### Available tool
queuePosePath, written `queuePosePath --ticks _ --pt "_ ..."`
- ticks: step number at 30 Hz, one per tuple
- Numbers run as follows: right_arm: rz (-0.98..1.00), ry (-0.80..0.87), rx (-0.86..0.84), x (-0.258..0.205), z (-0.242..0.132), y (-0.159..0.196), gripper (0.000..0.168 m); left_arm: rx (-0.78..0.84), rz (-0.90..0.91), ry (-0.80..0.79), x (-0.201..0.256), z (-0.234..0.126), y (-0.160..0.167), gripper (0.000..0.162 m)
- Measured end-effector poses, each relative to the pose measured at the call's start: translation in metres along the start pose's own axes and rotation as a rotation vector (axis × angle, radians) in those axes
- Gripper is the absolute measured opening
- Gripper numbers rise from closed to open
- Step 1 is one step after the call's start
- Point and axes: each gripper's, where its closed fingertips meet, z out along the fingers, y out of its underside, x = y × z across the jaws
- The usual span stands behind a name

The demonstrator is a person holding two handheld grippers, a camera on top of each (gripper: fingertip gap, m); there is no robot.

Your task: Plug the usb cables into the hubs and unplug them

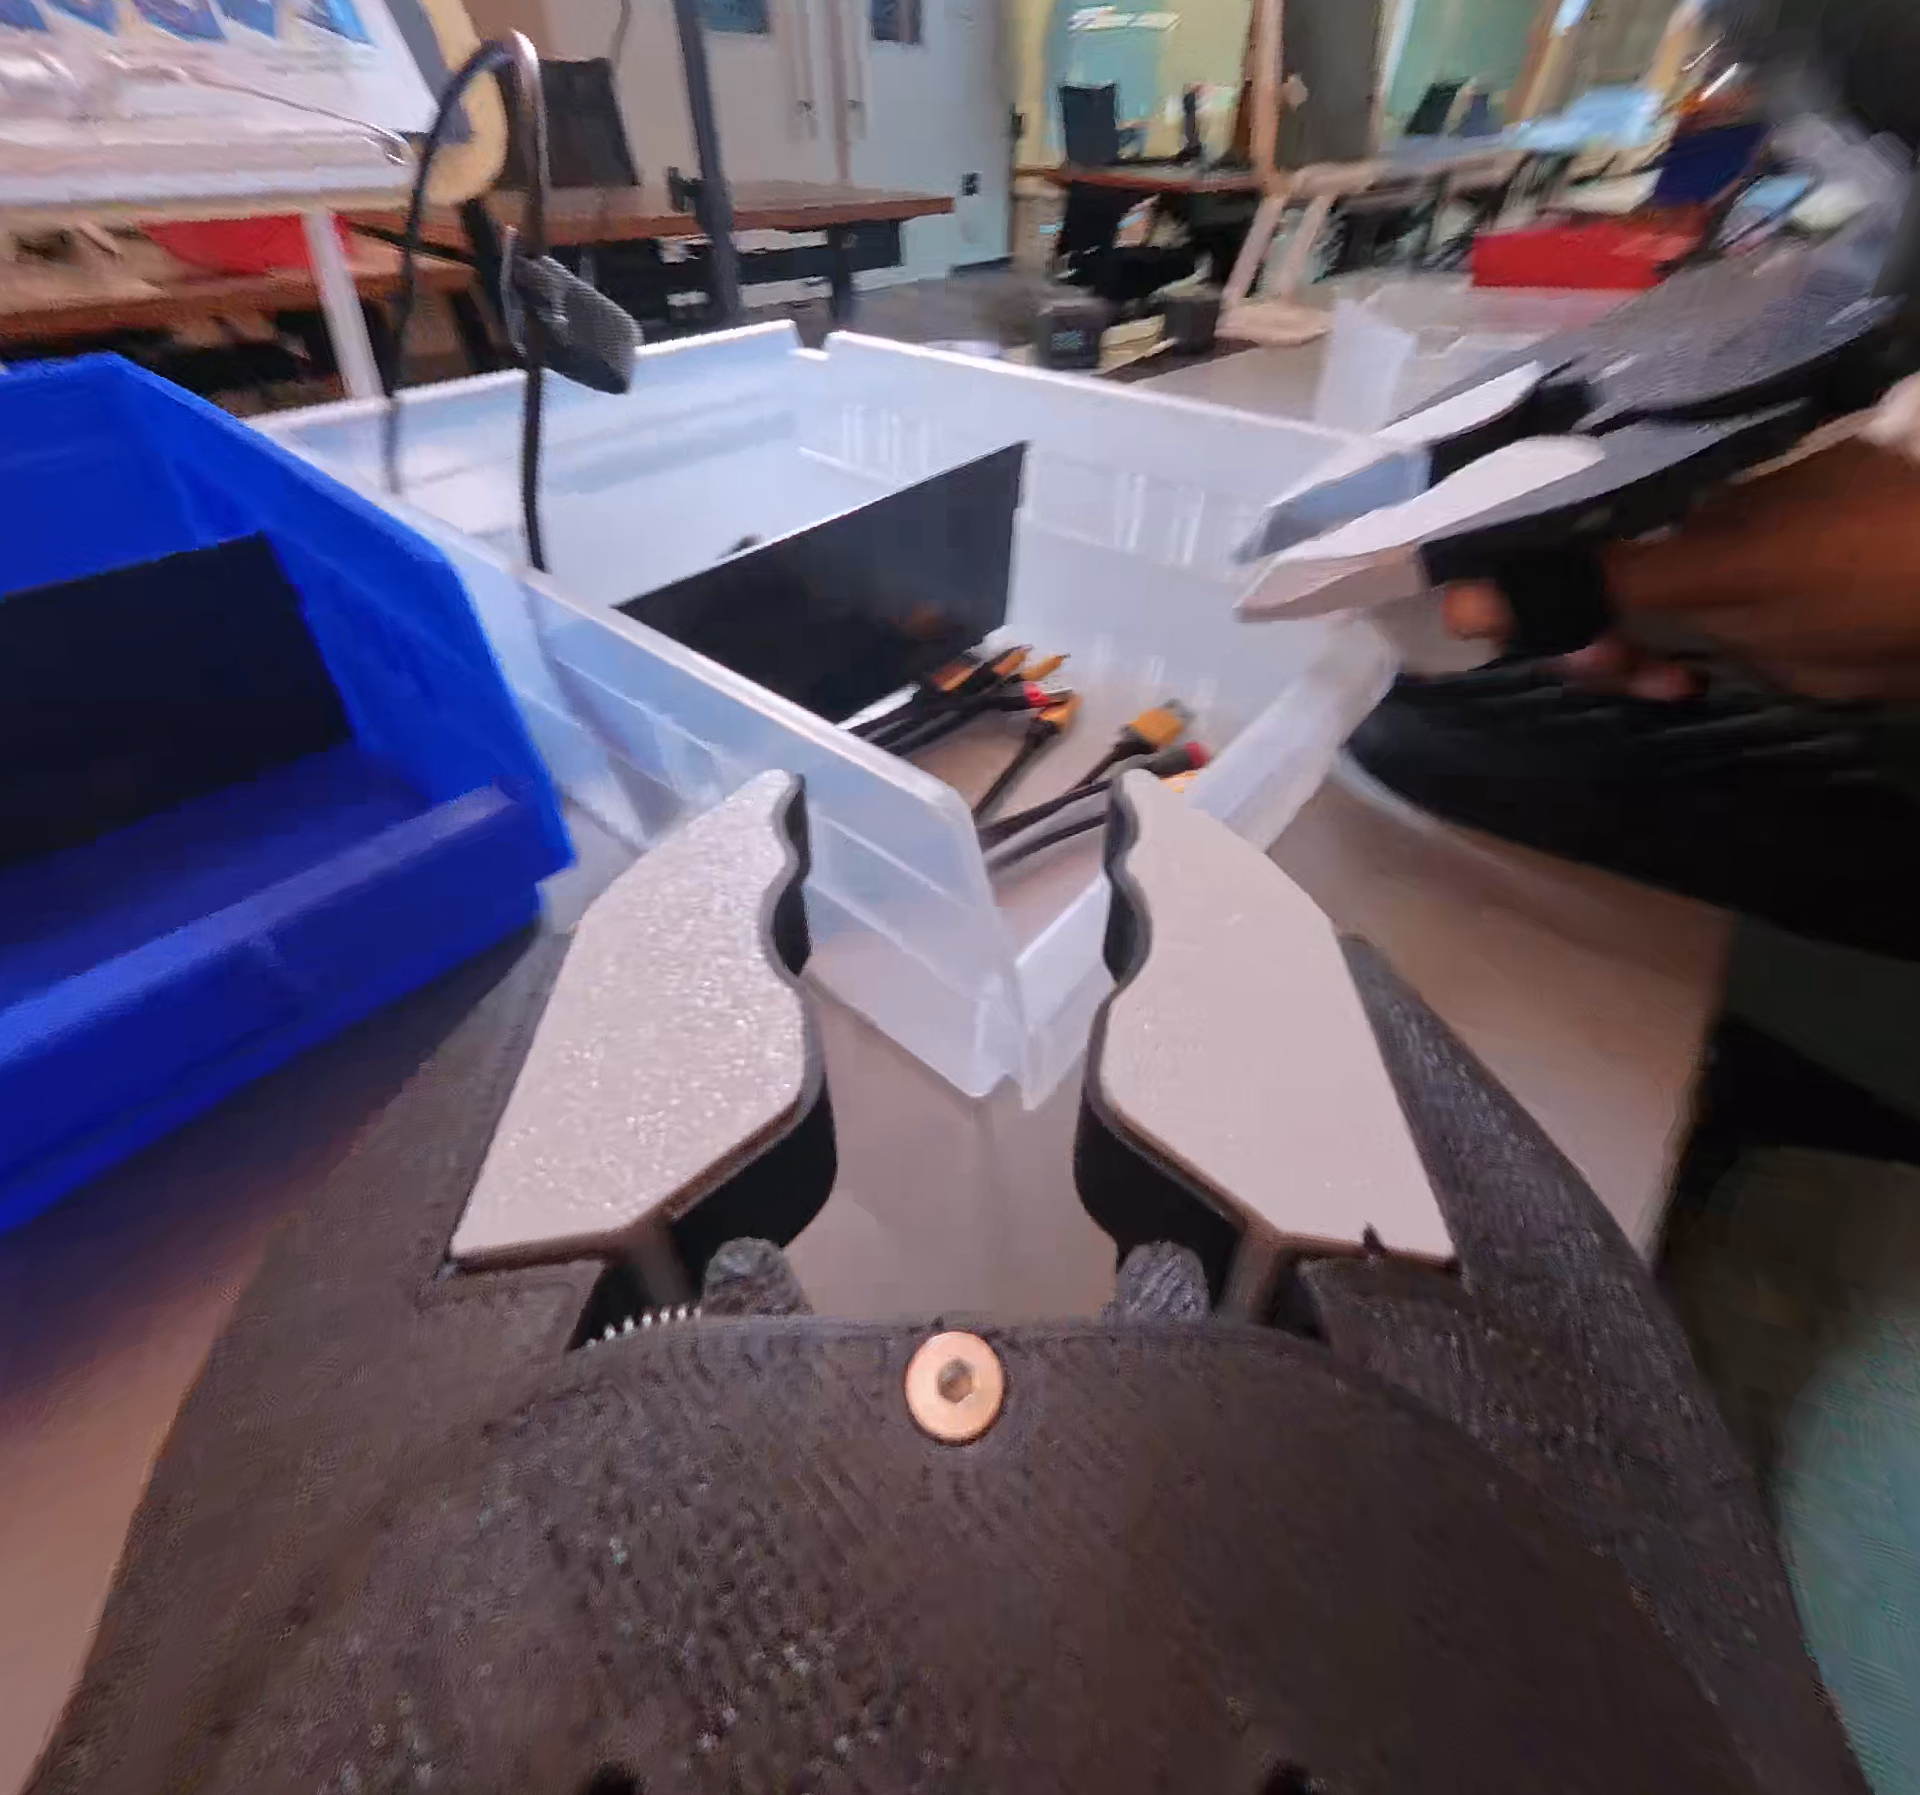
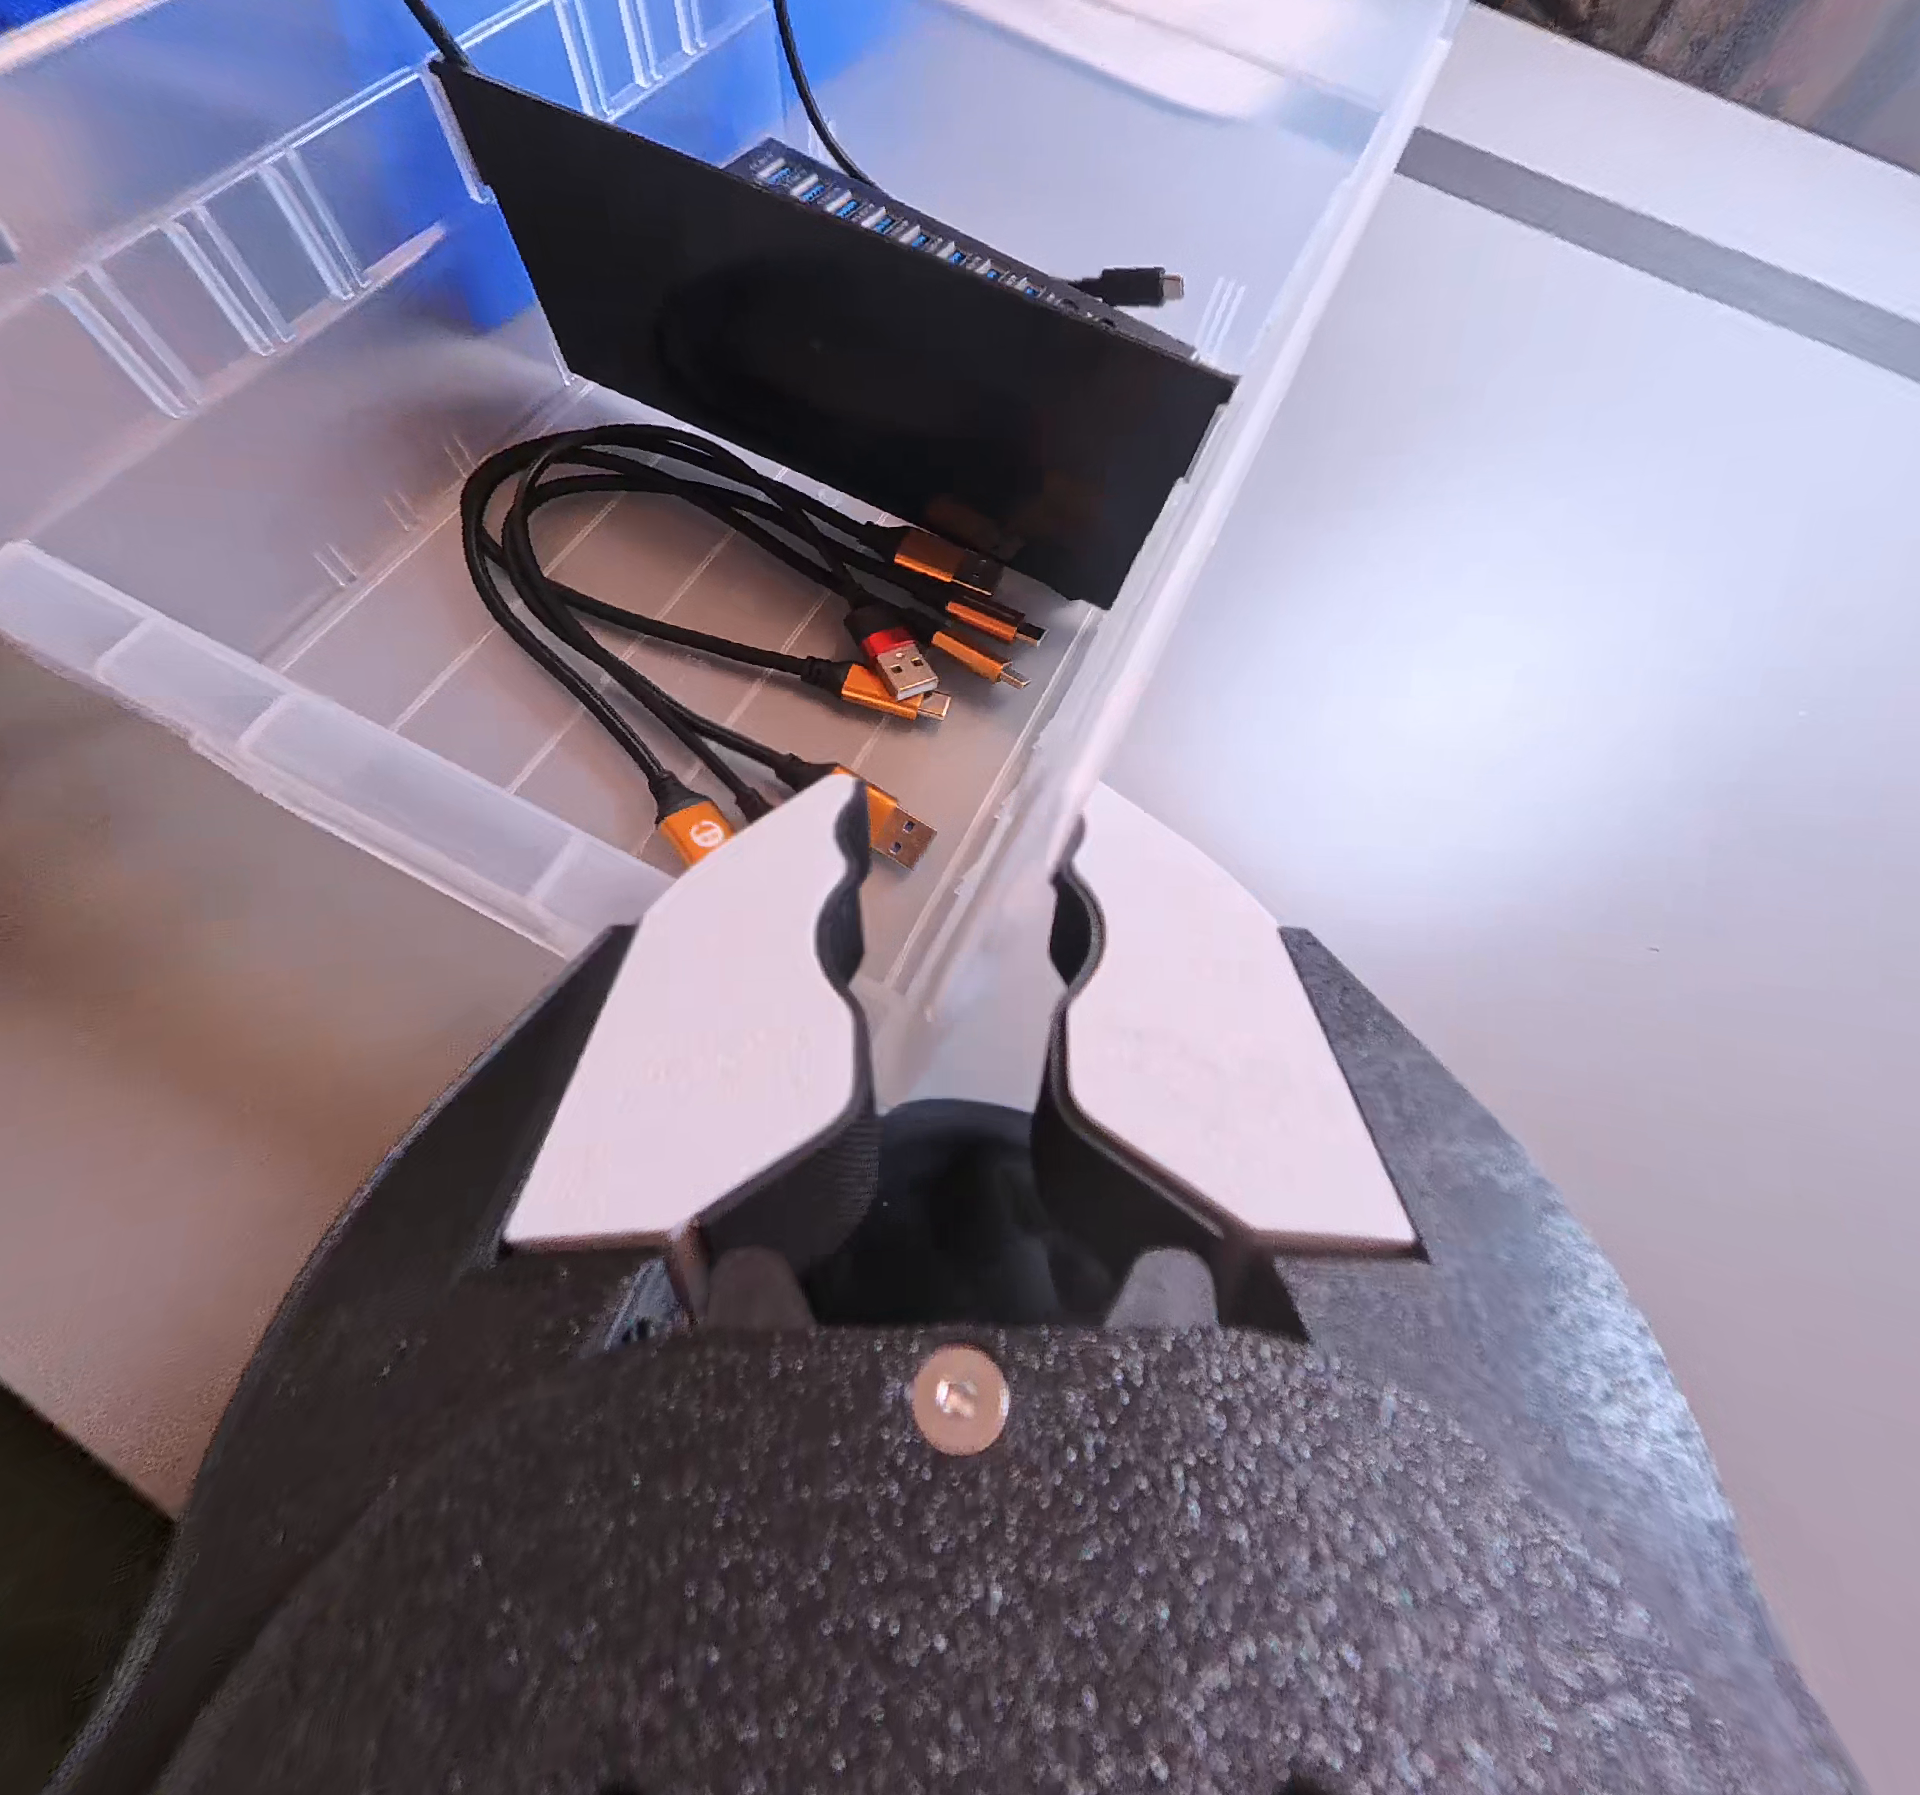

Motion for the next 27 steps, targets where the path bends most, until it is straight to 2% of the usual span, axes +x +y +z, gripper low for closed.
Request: queuePosePath --ticks 1,3,7,15,22,27 --pt "-0.008 0.004 0.021 0.001 -0.002 -0.002 0.025 -0.028 0.069 -0.059 -0.010 0.003 0.002 0.047" --pt "-0.040 0.033 0.040 0.001 -0.006 -0.002 0.020 -0.082 0.151 -0.115 -0.021 0.003 0.002 0.028" --pt "-0.124 0.101 0.095 -0.008 -0.018 -0.007 0.016 -0.151 0.257 -0.182 -0.031 0.000 -0.002 0.020" --pt "-0.220 0.116 0.226 -0.040 -0.078 -0.037 0.012 -0.036 0.365 -0.167 -0.012 -0.045 -0.058 0.014" --pt "-0.358 0.098 0.379 -0.093 -0.137 -0.097 0.013 0.081 0.476 -0.214 0.000 -0.127 -0.125 0.015" --pt "-0.422 -0.011 0.489 -0.153 -0.140 -0.145 0.015 0.132 0.547 -0.342 -0.020 -0.203 -0.155 0.015"
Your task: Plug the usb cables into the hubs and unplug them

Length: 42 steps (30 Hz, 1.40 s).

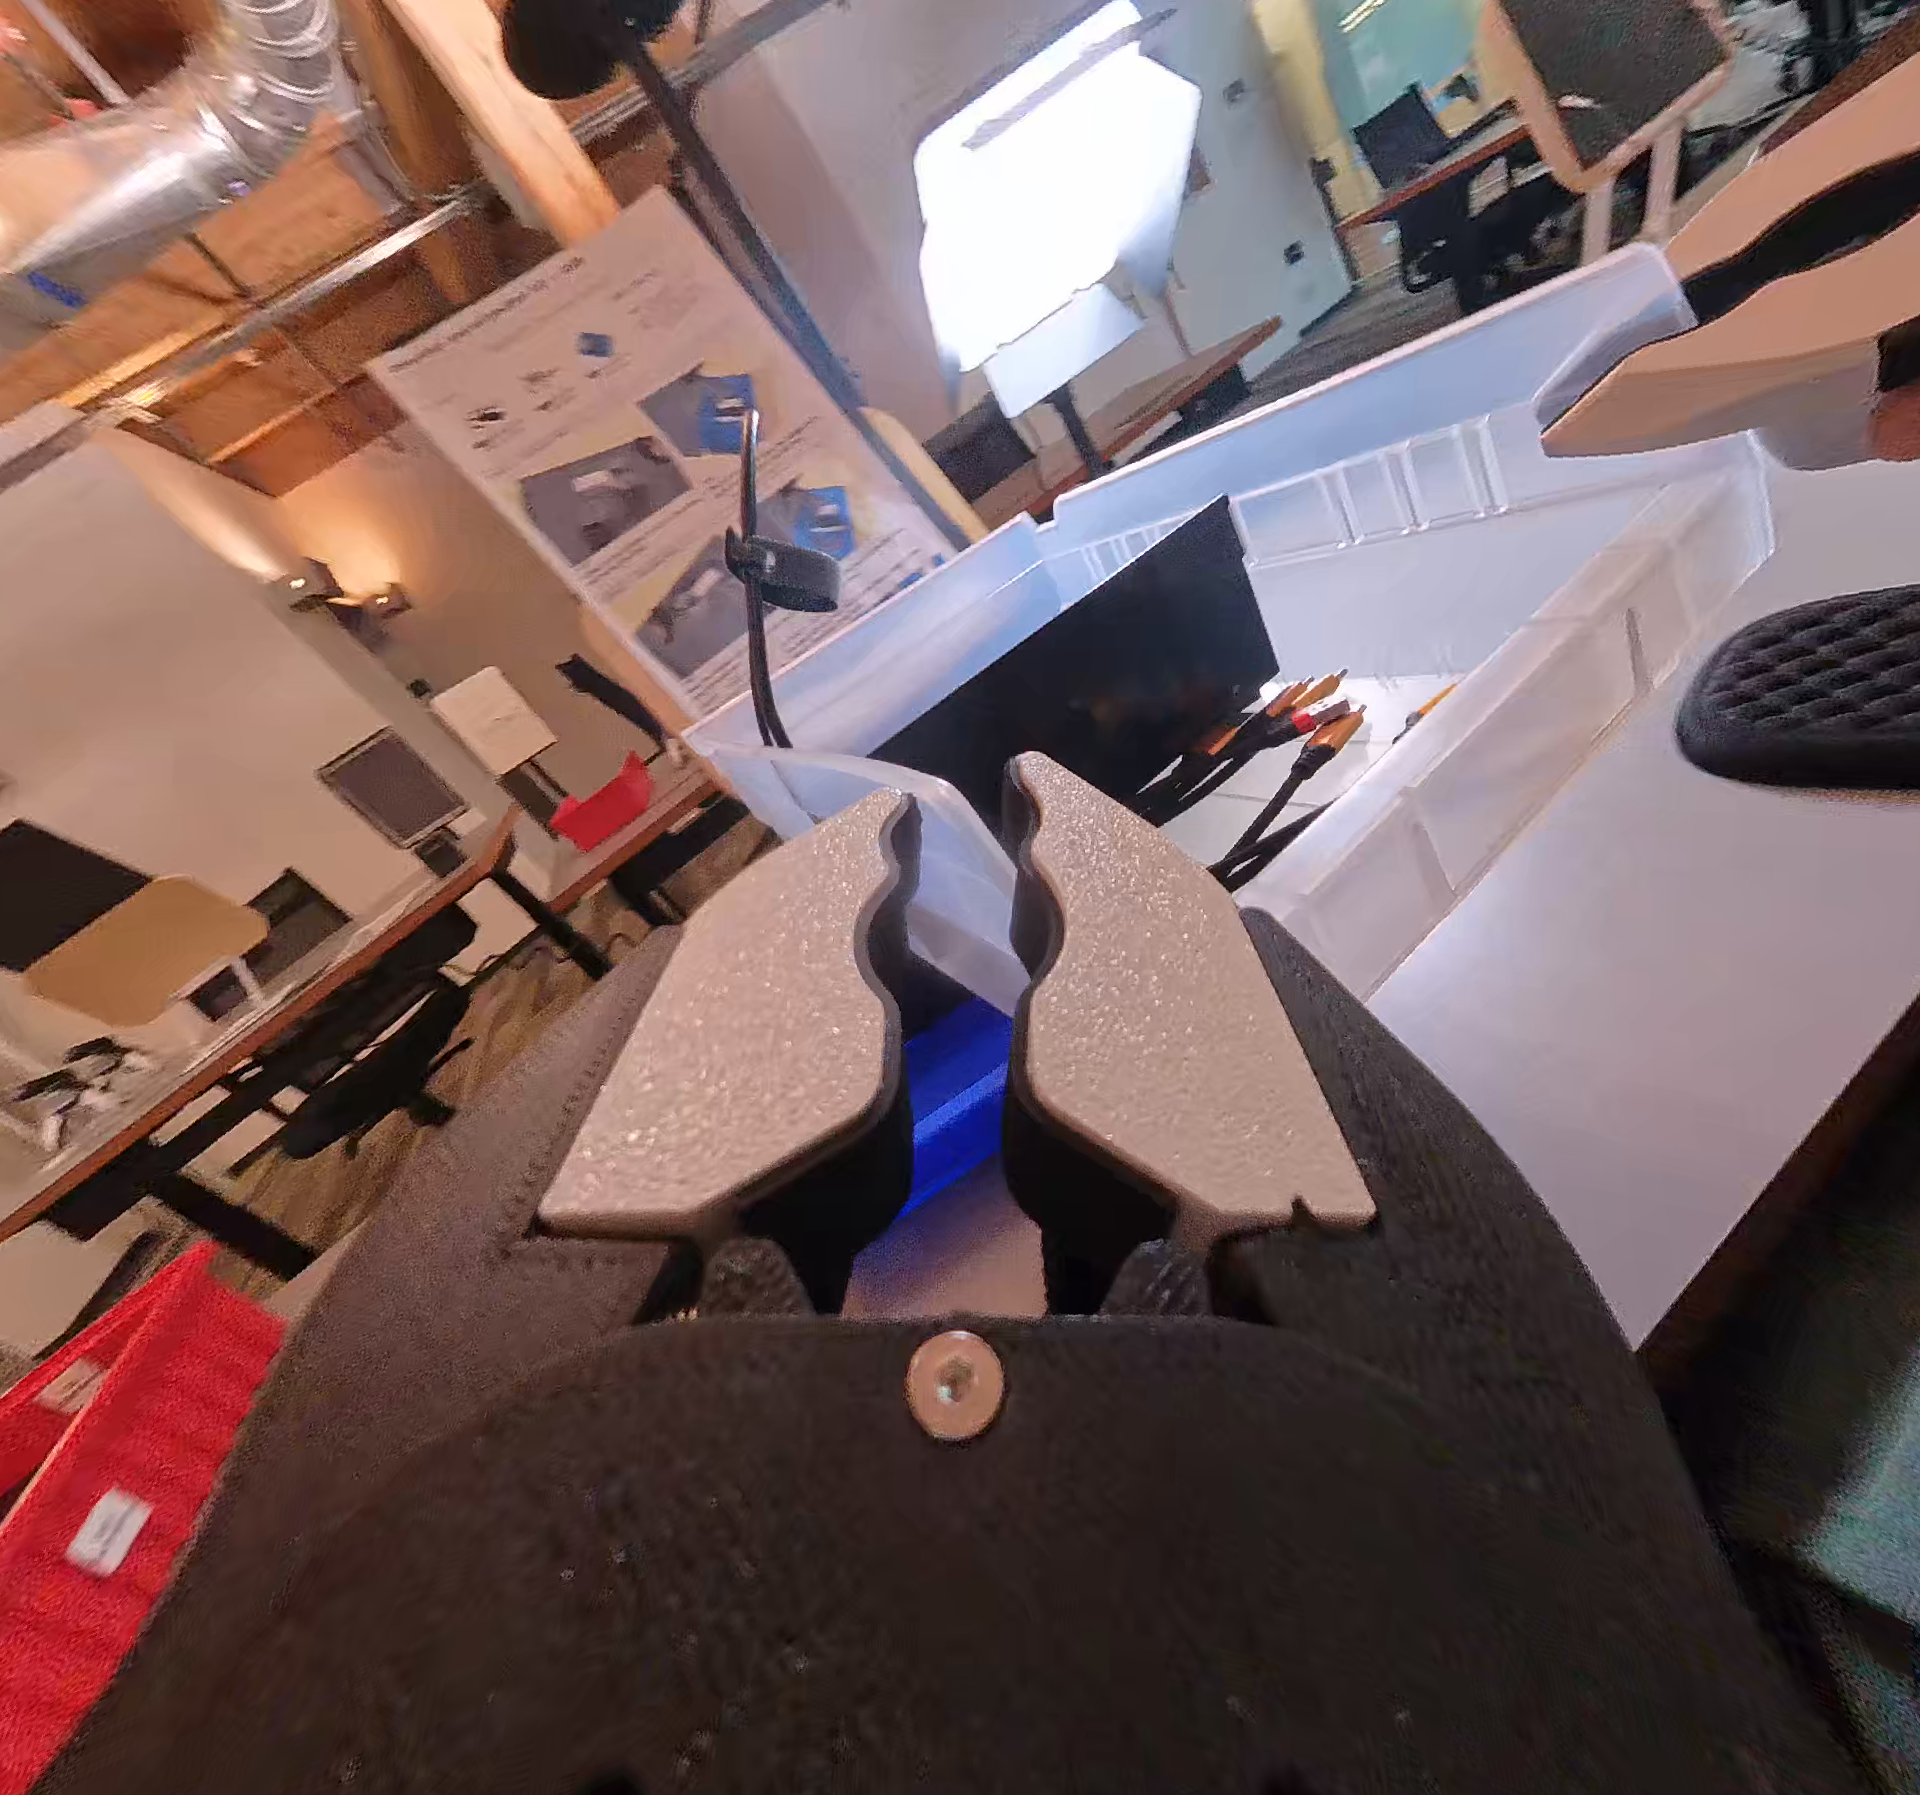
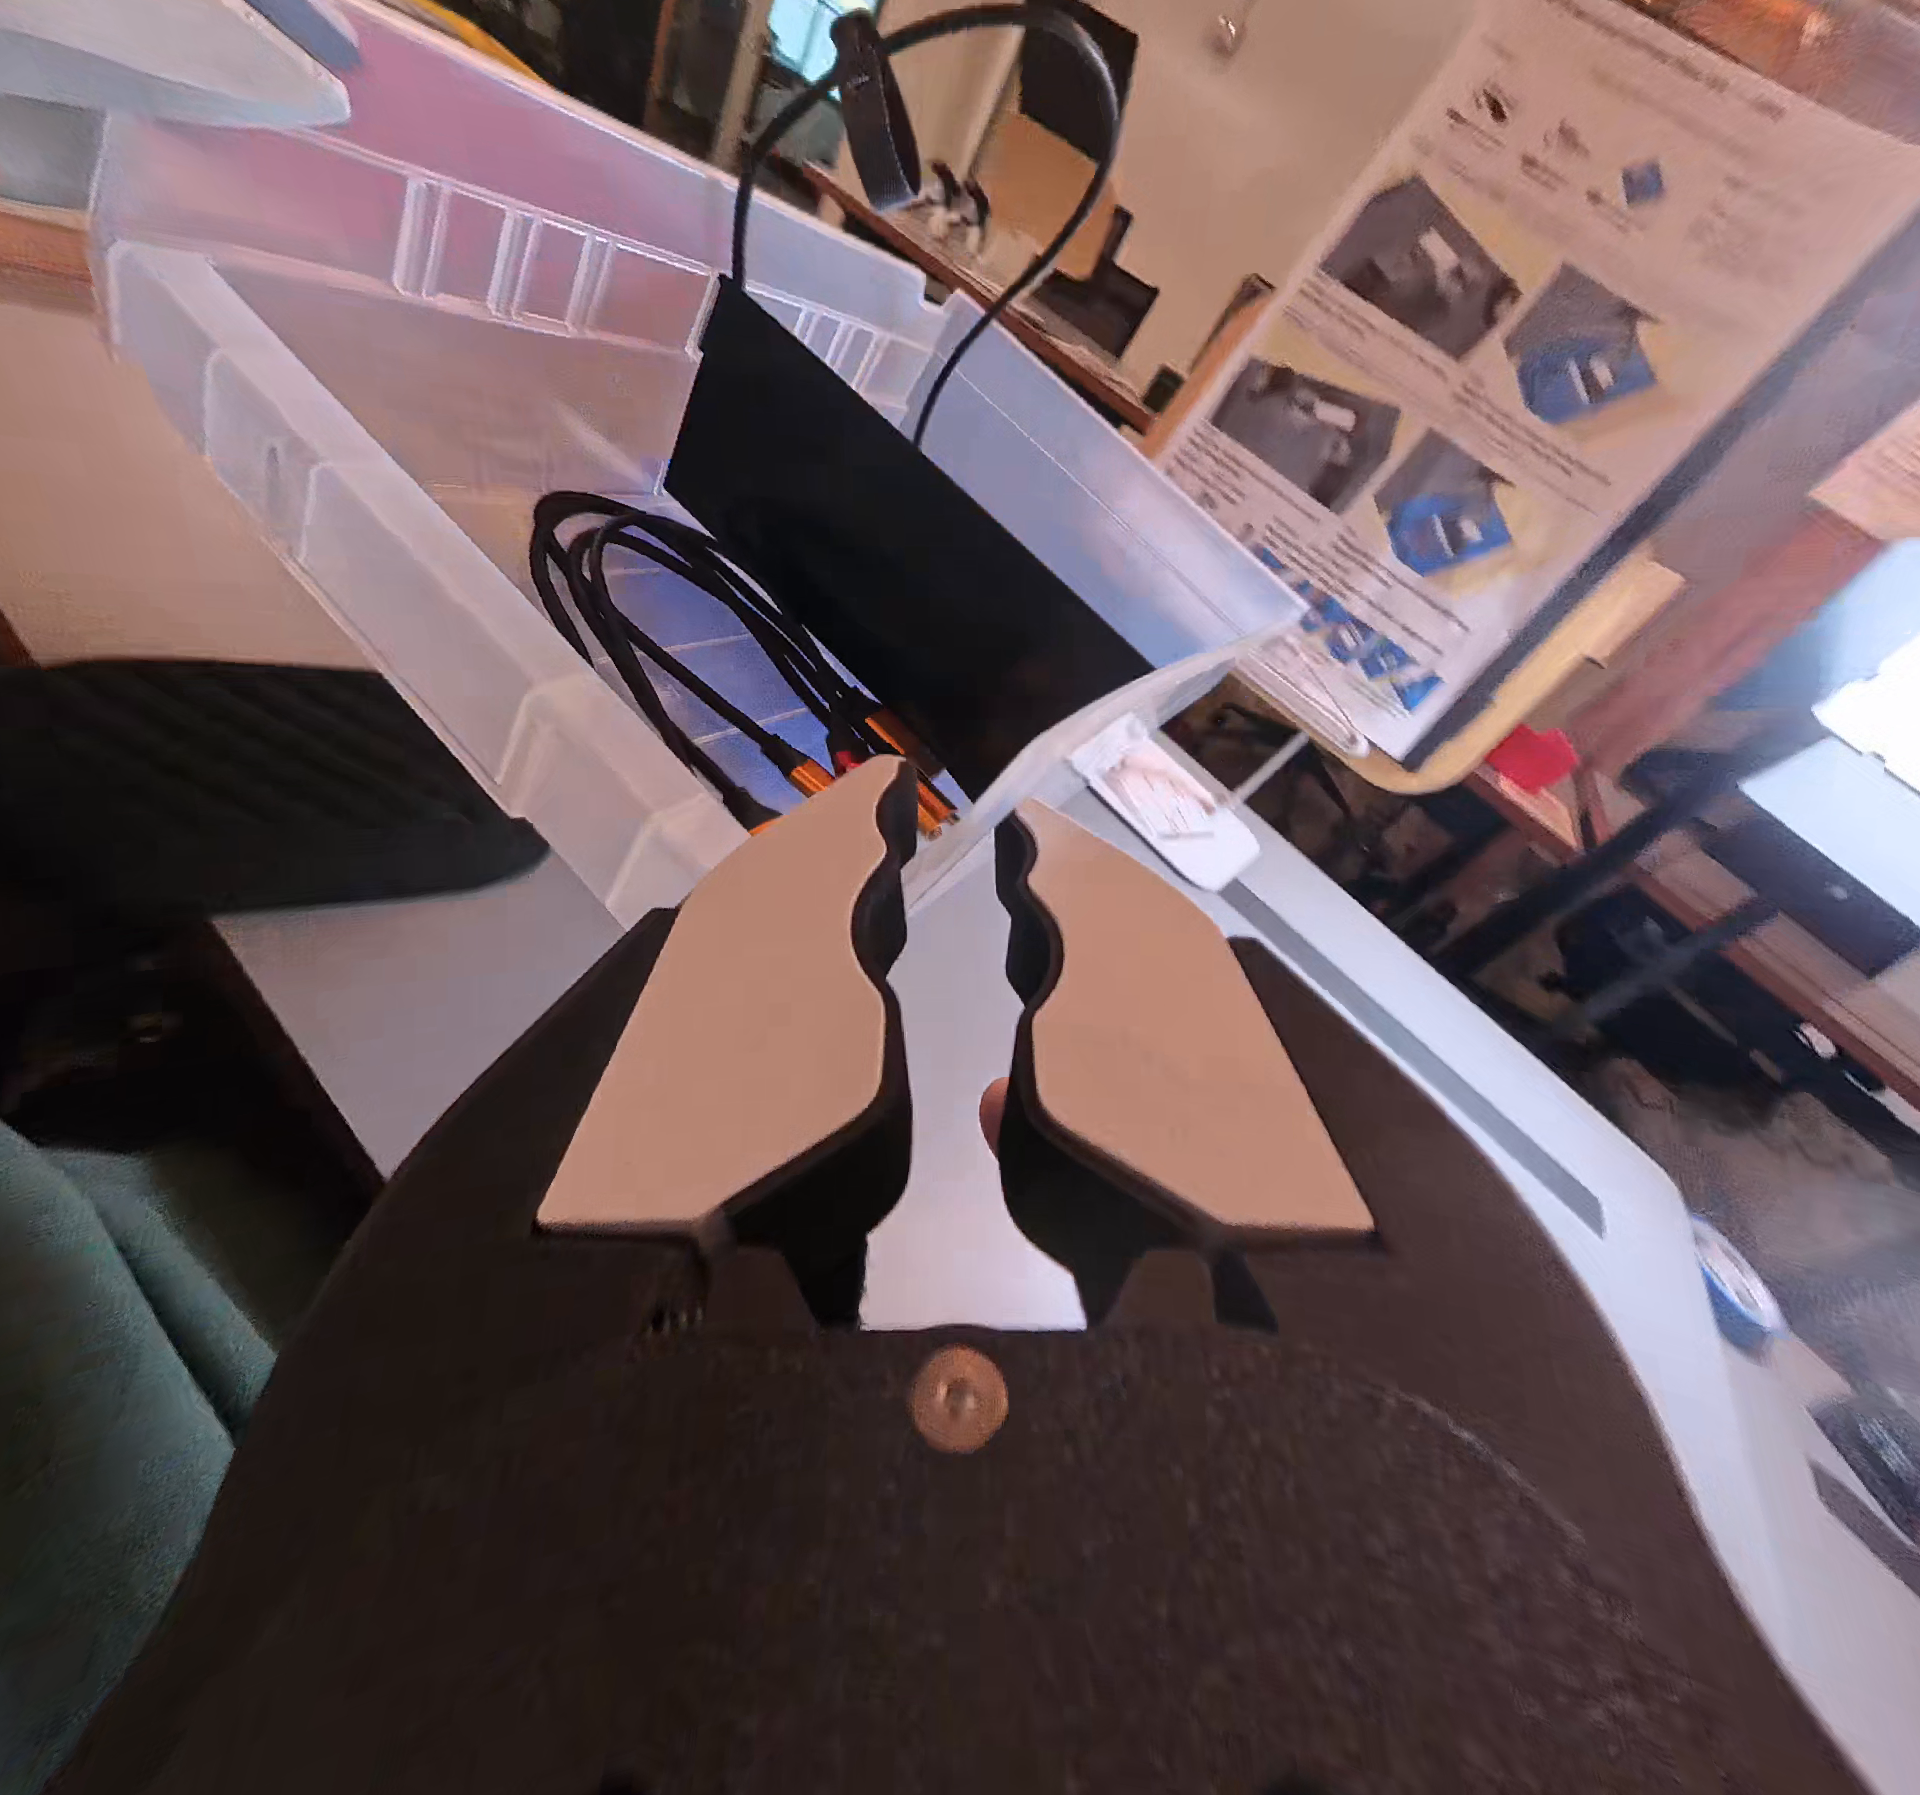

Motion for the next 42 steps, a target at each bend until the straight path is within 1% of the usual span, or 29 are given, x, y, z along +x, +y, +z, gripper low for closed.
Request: queuePosePath --ticks 2,5,9,11,14,16,19,21,24,26,29,31,32,33,34,36,37,38,40,41,42 --pt "-0.028 -0.045 0.025 -0.019 0.022 -0.018 0.014 -0.010 0.019 -0.067 -0.023 -0.026 0.004 0.016" --pt "-0.036 -0.158 0.082 -0.056 0.059 -0.046 0.013 -0.036 0.033 -0.161 -0.060 -0.068 0.014 0.016" --pt "-0.041 -0.312 0.148 -0.116 0.113 -0.075 0.014 -0.119 0.047 -0.294 -0.104 -0.123 0.039 0.016" --pt "-0.039 -0.385 0.174 -0.148 0.139 -0.083 0.014 -0.169 0.038 -0.353 -0.121 -0.149 0.056 0.016" --pt "-0.022 -0.480 0.167 -0.189 0.176 -0.079 0.014 -0.257 0.003 -0.401 -0.138 -0.172 0.093 0.016" --pt "-0.002 -0.533 0.140 -0.209 0.196 -0.067 0.014 -0.325 -0.021 -0.413 -0.143 -0.177 0.121 0.016" --pt "0.041 -0.594 0.092 -0.227 0.219 -0.044 0.014 -0.391 -0.082 -0.403 -0.145 -0.175 0.157 0.016" --pt "0.063 -0.594 0.087 -0.231 0.233 -0.034 0.015 -0.432 -0.107 -0.406 -0.148 -0.170 0.179 0.016" --pt "0.042 -0.632 -0.014 -0.237 0.252 -0.012 0.020 -0.471 -0.130 -0.443 -0.155 -0.157 0.206 0.016" --pt "0.024 -0.660 -0.059 -0.235 0.256 0.001 0.028 -0.533 -0.150 -0.451 -0.159 -0.149 0.229 0.016" --pt "0.001 -0.674 -0.070 -0.220 0.251 0.007 0.047 -0.575 -0.216 -0.430 -0.158 -0.132 0.259 0.015" --pt "0.055 -0.710 -0.093 -0.208 0.247 0.008 0.052 -0.671 -0.235 -0.396 -0.153 -0.126 0.285 0.015" --pt "0.080 -0.717 -0.102 -0.201 0.248 0.008 0.052 -0.735 -0.231 -0.379 -0.152 -0.125 0.298 0.018" --pt "0.095 -0.710 -0.115 -0.192 0.251 0.009 0.052 -0.751 -0.215 -0.361 -0.152 -0.124 0.301 0.022" --pt "0.092 -0.684 -0.138 -0.181 0.257 0.012 0.051 -0.737 -0.211 -0.350 -0.154 -0.126 0.295 0.020" --pt "0.037 -0.619 -0.212 -0.160 0.271 0.020 0.051 -0.664 -0.199 -0.379 -0.167 -0.138 0.265 0.021" --pt "-0.005 -0.590 -0.258 -0.152 0.279 0.025 0.051 -0.609 -0.185 -0.364 -0.168 -0.141 0.245 0.024" --pt "-0.053 -0.570 -0.310 -0.149 0.288 0.030 0.051 -0.551 -0.166 -0.307 -0.162 -0.138 0.225 0.024" --pt "-0.148 -0.572 -0.457 -0.154 0.302 0.048 0.056 -0.468 -0.123 -0.147 -0.136 -0.118 0.195 0.027" --pt "-0.178 -0.595 -0.535 -0.162 0.308 0.060 0.059 -0.465 -0.096 -0.051 -0.118 -0.104 0.190 0.031" --pt "-0.200 -0.607 -0.597 -0.170 0.314 0.071 0.060 -0.491 -0.076 0.053 -0.098 -0.088 0.193 0.035"
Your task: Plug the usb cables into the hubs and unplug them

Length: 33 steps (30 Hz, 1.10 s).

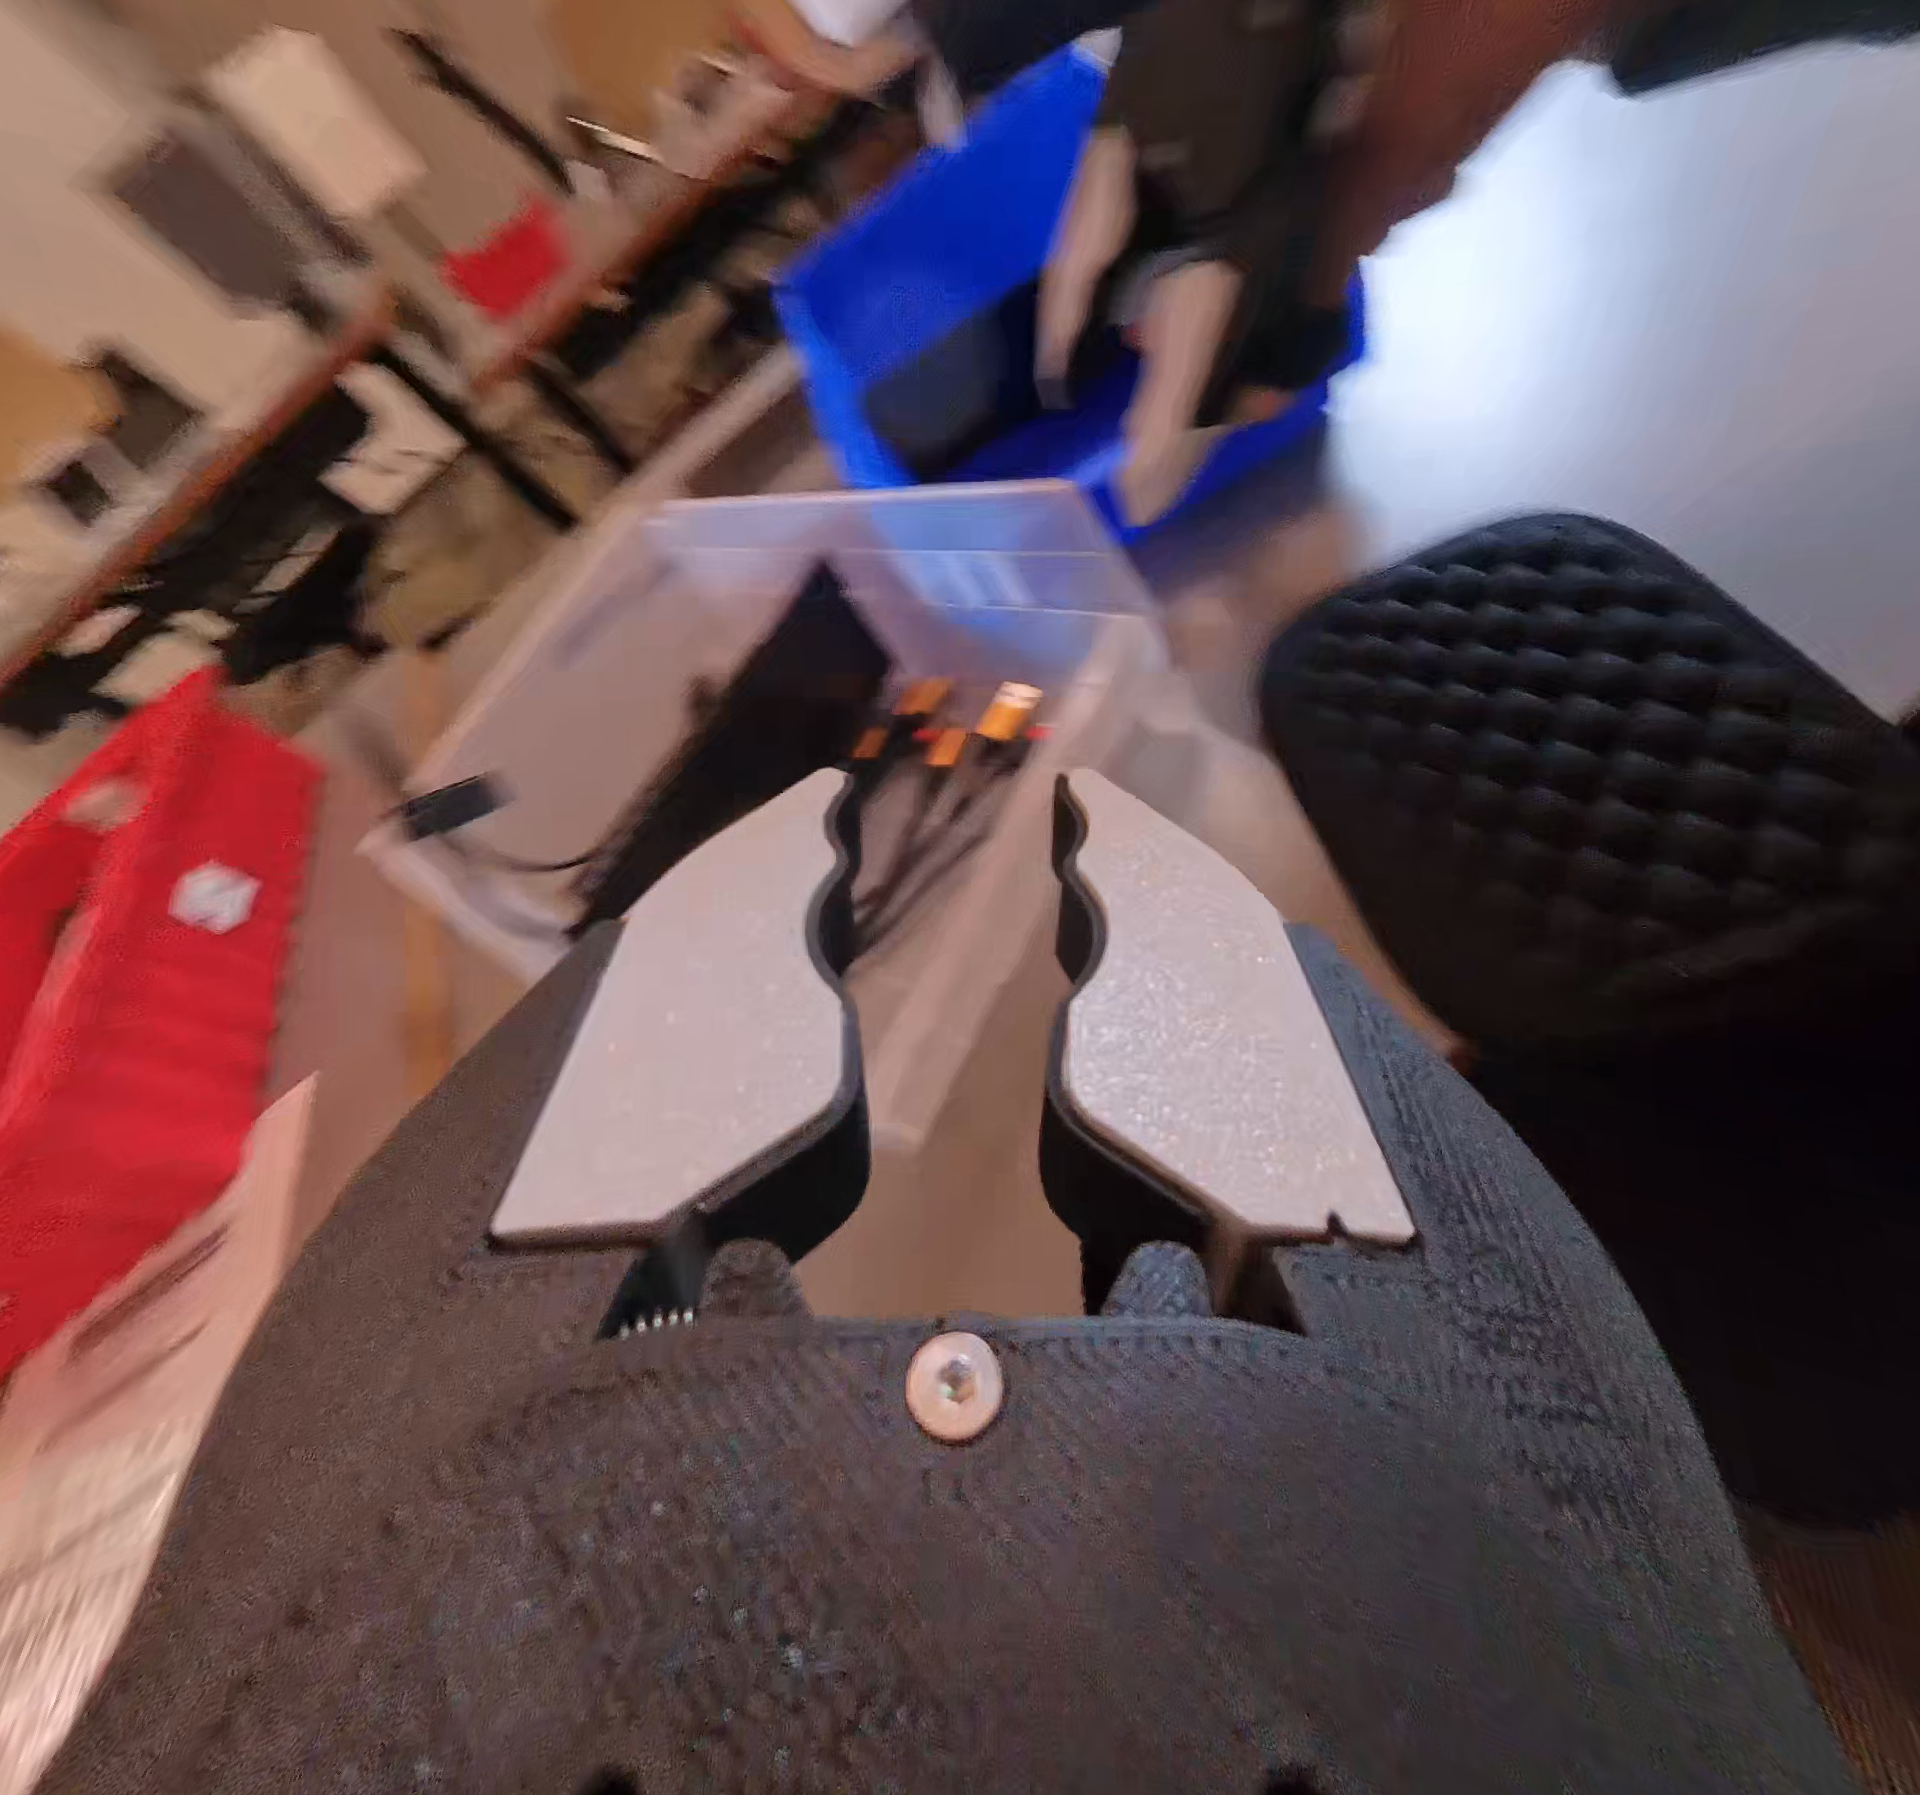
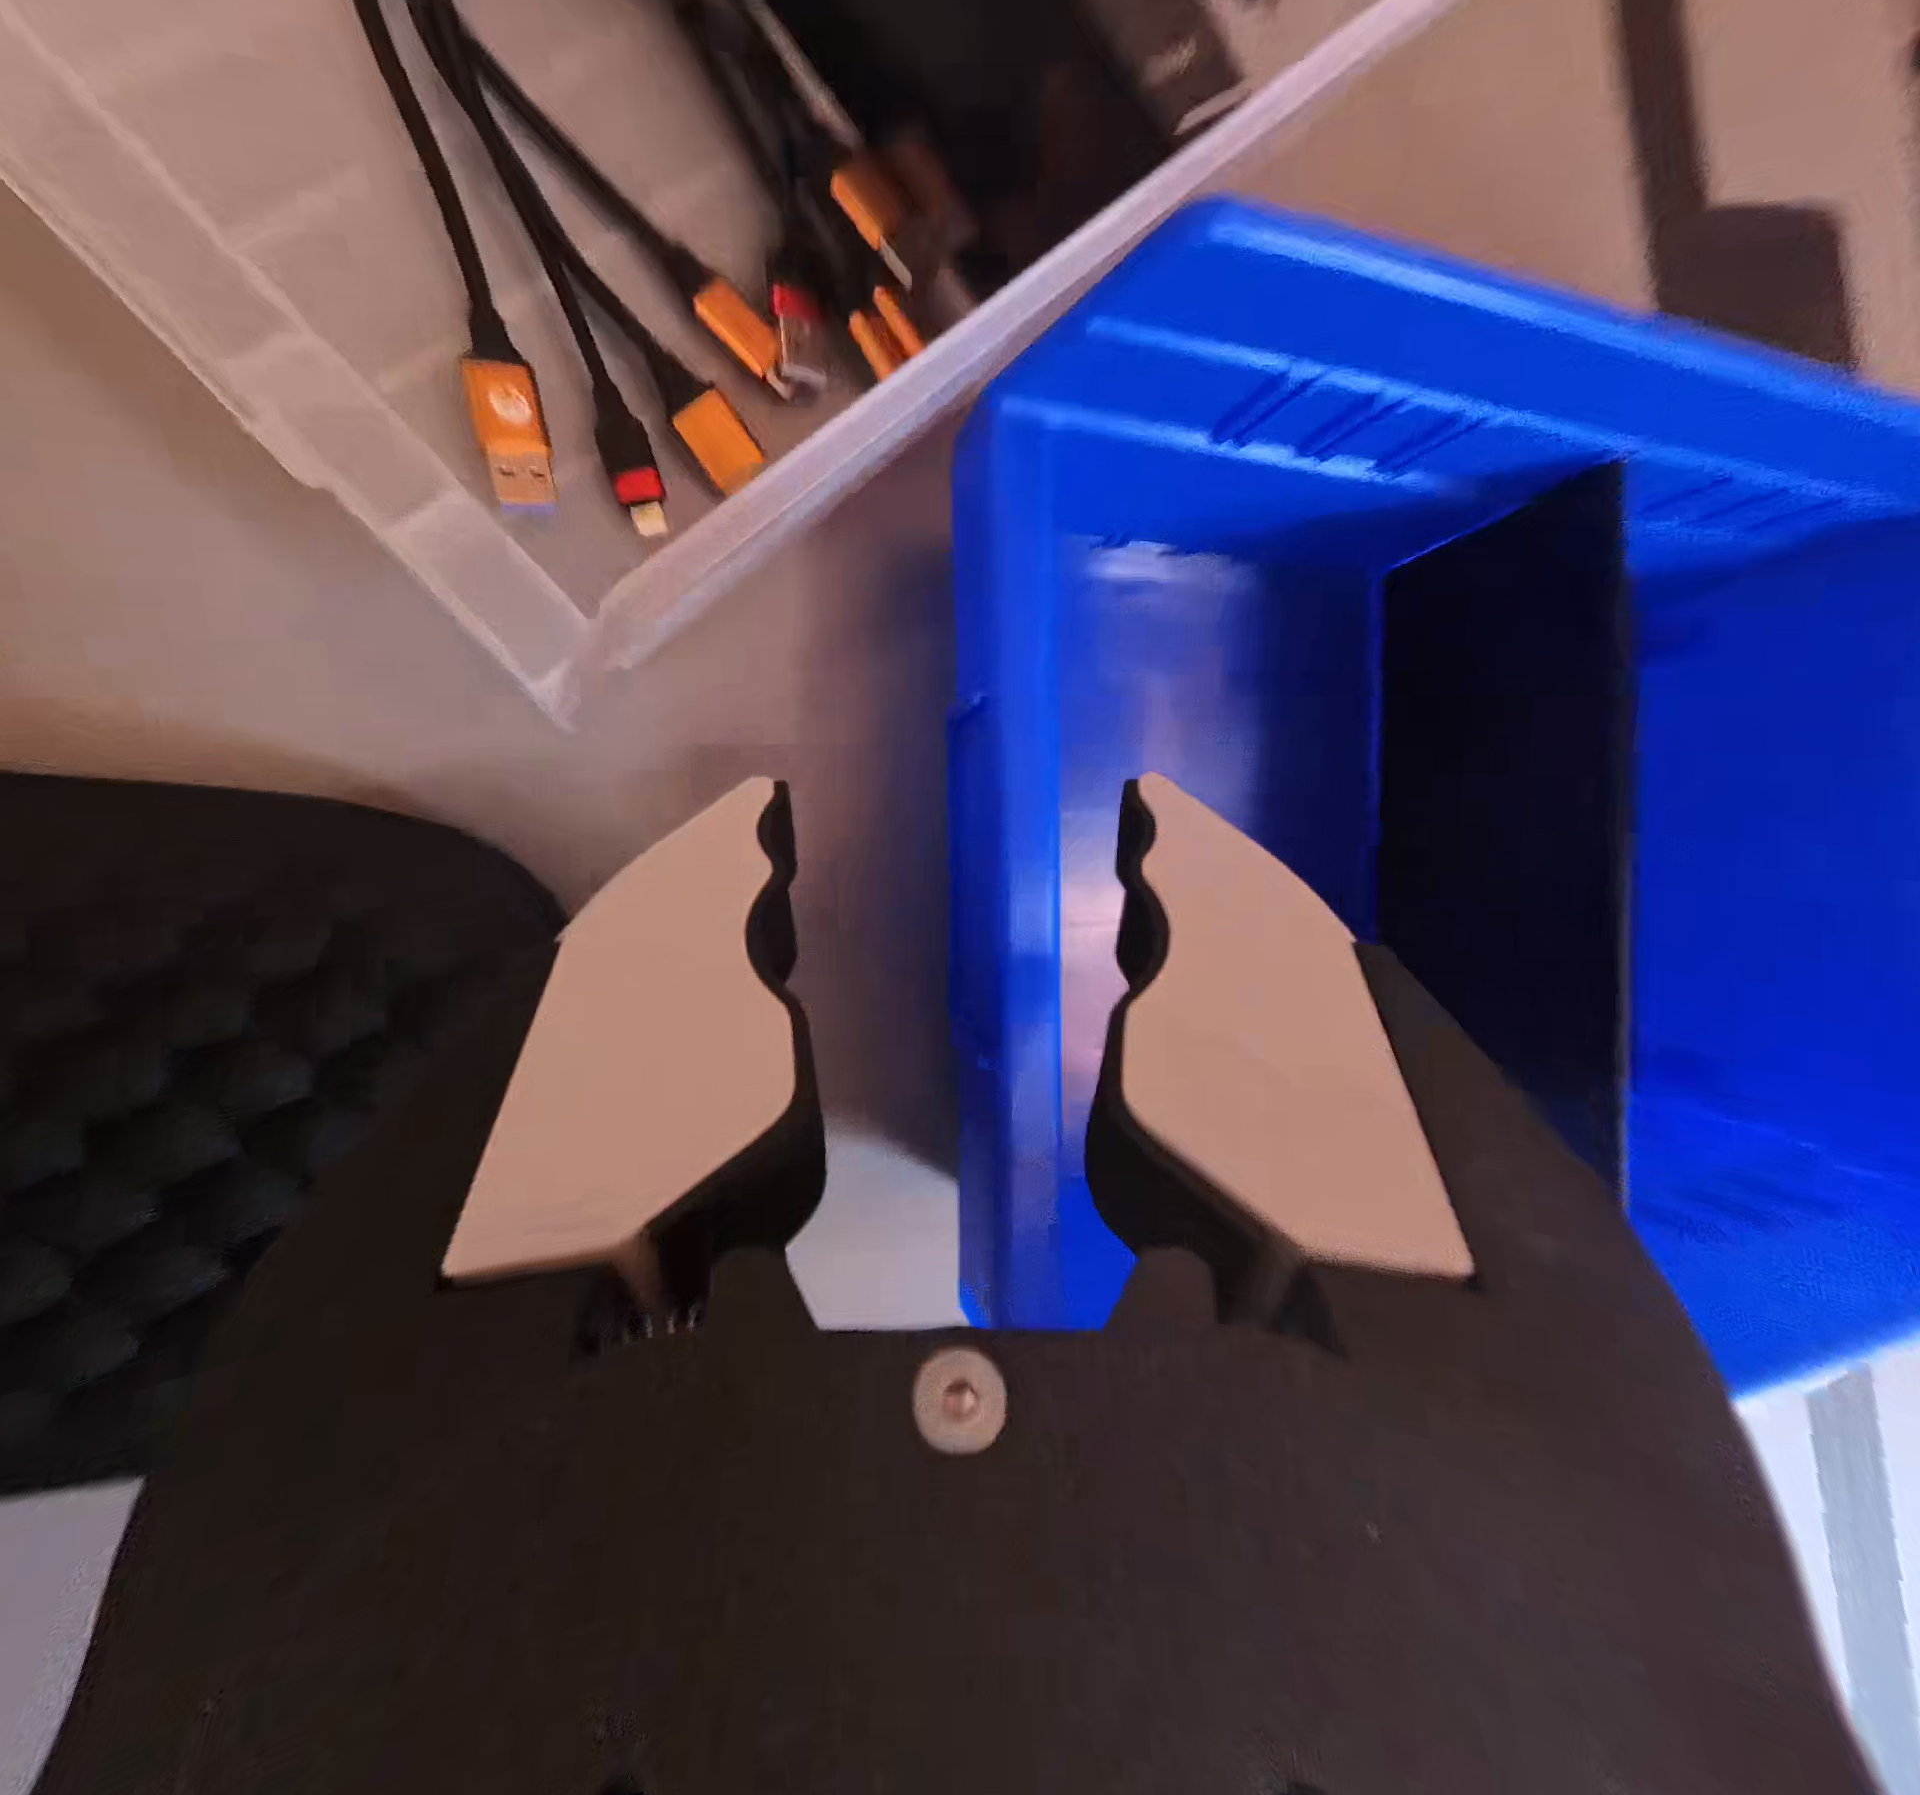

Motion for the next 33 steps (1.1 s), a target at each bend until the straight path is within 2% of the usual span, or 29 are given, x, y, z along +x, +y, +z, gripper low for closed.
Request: queuePosePath --ticks 2,5,7,10,13,17,20,27,33 --pt "-0.016 0.076 -0.070 0.012 0.023 0.008 0.053 -0.119 0.069 0.134 0.027 0.039 0.010 0.047" --pt "-0.035 0.053 -0.155 0.011 0.035 0.036 0.029 -0.347 0.168 0.178 0.035 0.089 0.048 0.060" --pt "-0.069 0.045 -0.161 0.010 0.022 0.055 0.028 -0.489 0.220 0.177 0.031 0.109 0.075 0.065" --pt "-0.105 0.000 -0.148 -0.002 -0.009 0.096 0.029 -0.575 0.262 0.169 0.026 0.125 0.097 0.061" --pt "-0.132 -0.019 -0.129 -0.017 -0.049 0.148 0.030 -0.559 0.282 0.188 0.029 0.133 0.100 0.035" --pt "-0.116 0.011 -0.122 -0.033 -0.104 0.225 0.030 -0.491 0.358 0.179 0.037 0.144 0.089 0.032" --pt "-0.099 0.071 -0.125 -0.027 -0.135 0.278 0.030 -0.472 0.390 0.200 0.050 0.155 0.076 0.030" --pt "-0.062 0.193 -0.171 0.048 -0.164 0.373 0.031 -0.458 0.395 0.227 0.056 0.197 0.054 0.030" --pt "-0.017 0.193 -0.182 0.117 -0.161 0.414 0.030 -0.439 0.415 0.256 0.051 0.235 0.039 0.030"
